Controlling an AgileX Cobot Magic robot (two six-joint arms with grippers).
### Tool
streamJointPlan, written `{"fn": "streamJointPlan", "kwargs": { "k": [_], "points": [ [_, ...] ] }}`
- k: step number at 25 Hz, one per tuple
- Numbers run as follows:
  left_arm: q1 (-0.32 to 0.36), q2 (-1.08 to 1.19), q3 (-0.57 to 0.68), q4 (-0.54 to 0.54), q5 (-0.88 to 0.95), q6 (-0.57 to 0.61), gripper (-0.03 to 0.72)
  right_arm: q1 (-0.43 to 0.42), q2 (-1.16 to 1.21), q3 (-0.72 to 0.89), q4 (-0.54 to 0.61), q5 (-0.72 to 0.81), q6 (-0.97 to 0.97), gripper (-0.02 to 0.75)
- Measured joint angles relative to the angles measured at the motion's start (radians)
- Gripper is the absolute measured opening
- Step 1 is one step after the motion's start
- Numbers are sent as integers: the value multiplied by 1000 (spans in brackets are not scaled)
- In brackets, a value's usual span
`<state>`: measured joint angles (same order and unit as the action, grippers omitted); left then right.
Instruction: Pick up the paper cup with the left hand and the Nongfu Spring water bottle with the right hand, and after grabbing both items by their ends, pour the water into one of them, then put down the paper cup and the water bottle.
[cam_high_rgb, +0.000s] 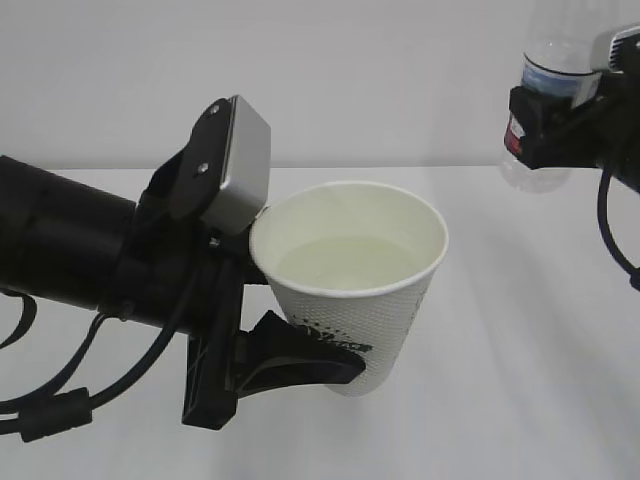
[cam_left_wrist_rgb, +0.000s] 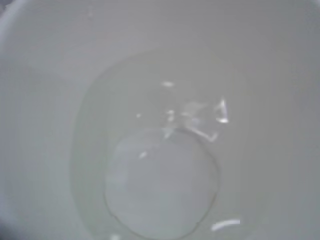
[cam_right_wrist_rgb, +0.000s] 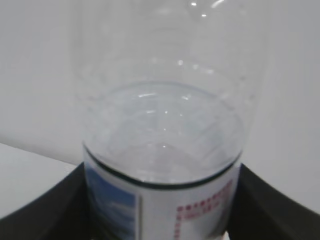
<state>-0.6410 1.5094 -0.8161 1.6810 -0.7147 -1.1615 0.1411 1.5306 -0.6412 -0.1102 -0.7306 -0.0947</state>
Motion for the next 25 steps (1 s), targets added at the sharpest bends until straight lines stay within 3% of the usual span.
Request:
{"fn": "streamJointPlan", "kwargs": {
  "k": [13,25],
  "points": [
    [0,0,0,-2,7,0,492,0,141,114,188,-165,-24,512],
    [0,0,0,-2,9,0,492,0,301,133,211,-359,-49,512]
  ]
}}
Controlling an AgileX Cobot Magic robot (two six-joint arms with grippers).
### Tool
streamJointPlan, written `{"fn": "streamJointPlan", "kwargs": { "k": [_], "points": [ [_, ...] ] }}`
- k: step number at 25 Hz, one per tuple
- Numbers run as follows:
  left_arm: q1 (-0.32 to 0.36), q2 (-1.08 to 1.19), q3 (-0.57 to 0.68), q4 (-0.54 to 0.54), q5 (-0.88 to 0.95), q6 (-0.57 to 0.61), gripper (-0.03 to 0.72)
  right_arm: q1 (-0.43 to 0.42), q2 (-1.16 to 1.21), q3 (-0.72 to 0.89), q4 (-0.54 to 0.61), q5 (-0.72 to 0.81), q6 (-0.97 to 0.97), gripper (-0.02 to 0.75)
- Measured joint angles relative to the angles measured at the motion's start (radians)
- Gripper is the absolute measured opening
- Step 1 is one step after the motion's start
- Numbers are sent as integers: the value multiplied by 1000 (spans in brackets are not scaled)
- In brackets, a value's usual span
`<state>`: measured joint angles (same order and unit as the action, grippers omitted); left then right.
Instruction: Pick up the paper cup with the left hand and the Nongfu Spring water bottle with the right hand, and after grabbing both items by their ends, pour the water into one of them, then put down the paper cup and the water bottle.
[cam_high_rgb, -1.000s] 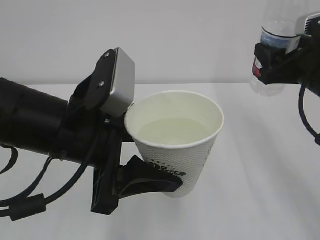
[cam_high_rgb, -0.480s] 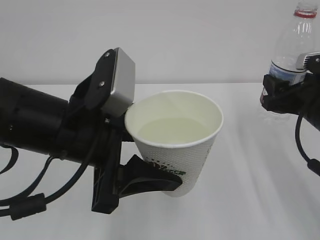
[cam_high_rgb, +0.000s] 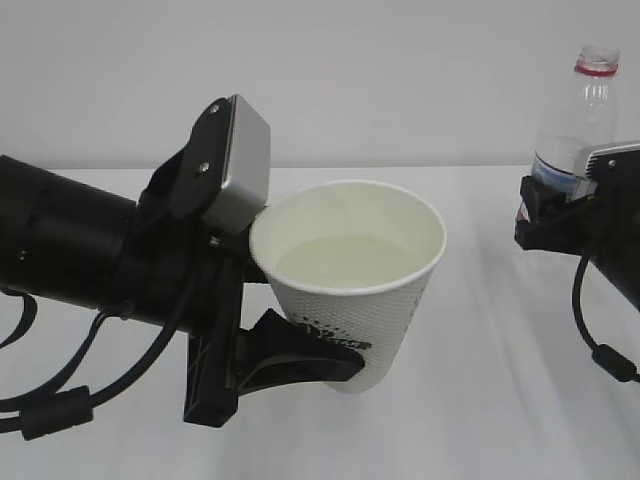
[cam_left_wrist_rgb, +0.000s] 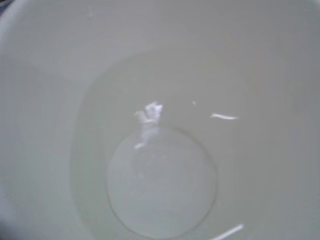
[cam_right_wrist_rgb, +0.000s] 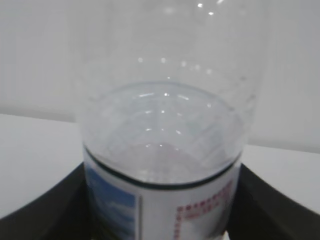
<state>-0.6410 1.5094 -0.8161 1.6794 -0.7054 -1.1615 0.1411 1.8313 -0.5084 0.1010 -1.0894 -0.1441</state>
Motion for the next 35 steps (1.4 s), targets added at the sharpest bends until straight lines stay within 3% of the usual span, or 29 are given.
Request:
{"fn": "streamJointPlan", "kwargs": {
  "k": [14,26,35],
  "points": [
    [0,0,0,0,24,0,492,0,203,-64,-2,-62,-2,512],
    [0,0,0,-2,52,0,492,0,240,-73,-4,-113,2,513],
    [0,35,0,-13,59,0,492,0,246,-73,-4,-71,33,636]
  ]
}}
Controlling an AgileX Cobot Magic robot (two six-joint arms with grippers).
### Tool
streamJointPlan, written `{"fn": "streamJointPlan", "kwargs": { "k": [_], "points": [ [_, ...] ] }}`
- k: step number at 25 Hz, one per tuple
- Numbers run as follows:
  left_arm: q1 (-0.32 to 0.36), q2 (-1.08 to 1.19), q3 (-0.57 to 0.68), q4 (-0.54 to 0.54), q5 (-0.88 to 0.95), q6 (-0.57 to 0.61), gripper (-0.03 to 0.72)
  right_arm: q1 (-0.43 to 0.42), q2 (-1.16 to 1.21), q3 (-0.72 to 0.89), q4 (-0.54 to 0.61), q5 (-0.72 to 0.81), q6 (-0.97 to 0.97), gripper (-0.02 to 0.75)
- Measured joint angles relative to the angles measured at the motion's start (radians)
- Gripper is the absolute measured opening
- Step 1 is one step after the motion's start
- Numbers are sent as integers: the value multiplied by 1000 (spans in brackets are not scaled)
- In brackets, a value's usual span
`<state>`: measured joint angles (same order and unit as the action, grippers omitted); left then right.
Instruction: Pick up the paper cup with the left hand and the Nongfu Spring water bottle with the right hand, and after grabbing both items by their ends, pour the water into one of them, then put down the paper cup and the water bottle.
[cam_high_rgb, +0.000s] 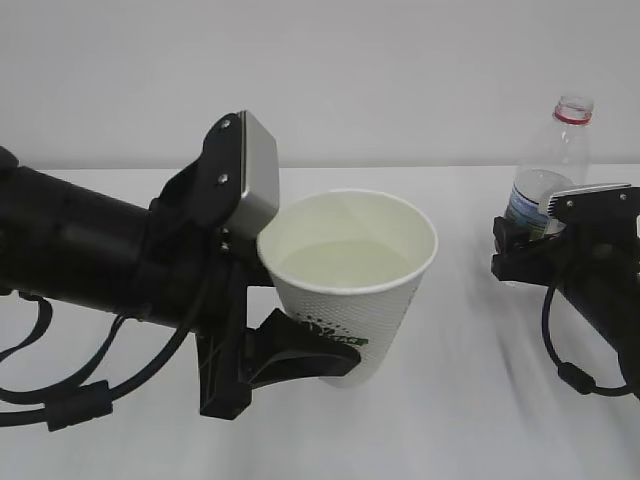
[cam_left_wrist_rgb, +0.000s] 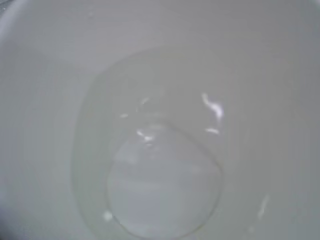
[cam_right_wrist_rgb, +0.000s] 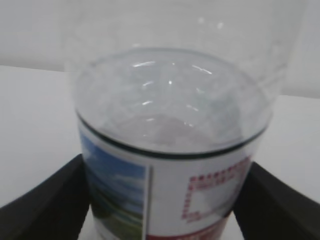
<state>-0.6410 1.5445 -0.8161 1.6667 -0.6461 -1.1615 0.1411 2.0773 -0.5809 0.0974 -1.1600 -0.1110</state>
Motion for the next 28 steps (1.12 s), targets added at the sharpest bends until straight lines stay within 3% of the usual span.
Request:
{"fn": "streamJointPlan", "kwargs": {
  "k": [8,28],
  "points": [
    [0,0,0,-8,0,0,492,0,-26,23,0,5,-8,643],
    [0,0,0,-40,2,0,492,0,-339,294,0,7,-29,627]
  ]
}}
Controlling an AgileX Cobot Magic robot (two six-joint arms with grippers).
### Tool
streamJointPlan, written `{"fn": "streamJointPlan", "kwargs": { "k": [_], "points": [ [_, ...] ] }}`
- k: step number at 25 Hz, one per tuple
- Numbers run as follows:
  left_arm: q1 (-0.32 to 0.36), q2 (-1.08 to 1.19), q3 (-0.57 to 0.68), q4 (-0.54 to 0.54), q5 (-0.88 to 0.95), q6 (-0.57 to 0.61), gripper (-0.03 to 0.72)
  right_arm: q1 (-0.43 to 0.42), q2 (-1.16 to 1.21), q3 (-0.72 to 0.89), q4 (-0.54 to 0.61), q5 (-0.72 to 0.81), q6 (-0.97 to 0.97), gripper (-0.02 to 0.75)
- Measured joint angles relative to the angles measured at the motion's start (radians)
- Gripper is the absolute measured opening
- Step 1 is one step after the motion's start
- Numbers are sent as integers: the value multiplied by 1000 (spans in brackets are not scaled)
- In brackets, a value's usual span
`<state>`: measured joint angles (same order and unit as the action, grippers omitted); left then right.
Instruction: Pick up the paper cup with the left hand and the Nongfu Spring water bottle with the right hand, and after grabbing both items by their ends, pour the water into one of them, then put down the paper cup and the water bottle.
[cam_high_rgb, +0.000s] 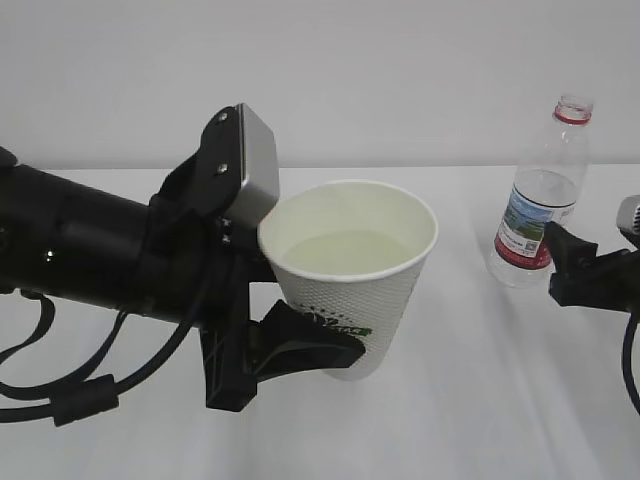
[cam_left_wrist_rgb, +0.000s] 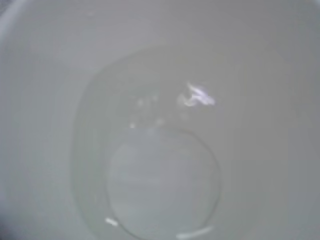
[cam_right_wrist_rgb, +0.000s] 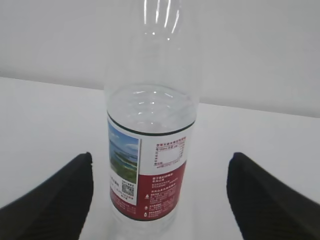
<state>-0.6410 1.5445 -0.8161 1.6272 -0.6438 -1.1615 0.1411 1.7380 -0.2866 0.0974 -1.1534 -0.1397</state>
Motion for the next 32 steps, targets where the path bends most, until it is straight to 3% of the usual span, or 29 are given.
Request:
{"fn": "streamJointPlan", "kwargs": {
  "k": [17,22,32],
  "points": [
    [0,0,0,-22,247,0,492,0,-84,63,0,0,0,592],
    [2,0,0,-71,285,0,492,0,-84,63,0,0,0,591],
    [83,0,-13,-126,299,0,492,0,-84,63,0,0,0,591]
  ]
}}
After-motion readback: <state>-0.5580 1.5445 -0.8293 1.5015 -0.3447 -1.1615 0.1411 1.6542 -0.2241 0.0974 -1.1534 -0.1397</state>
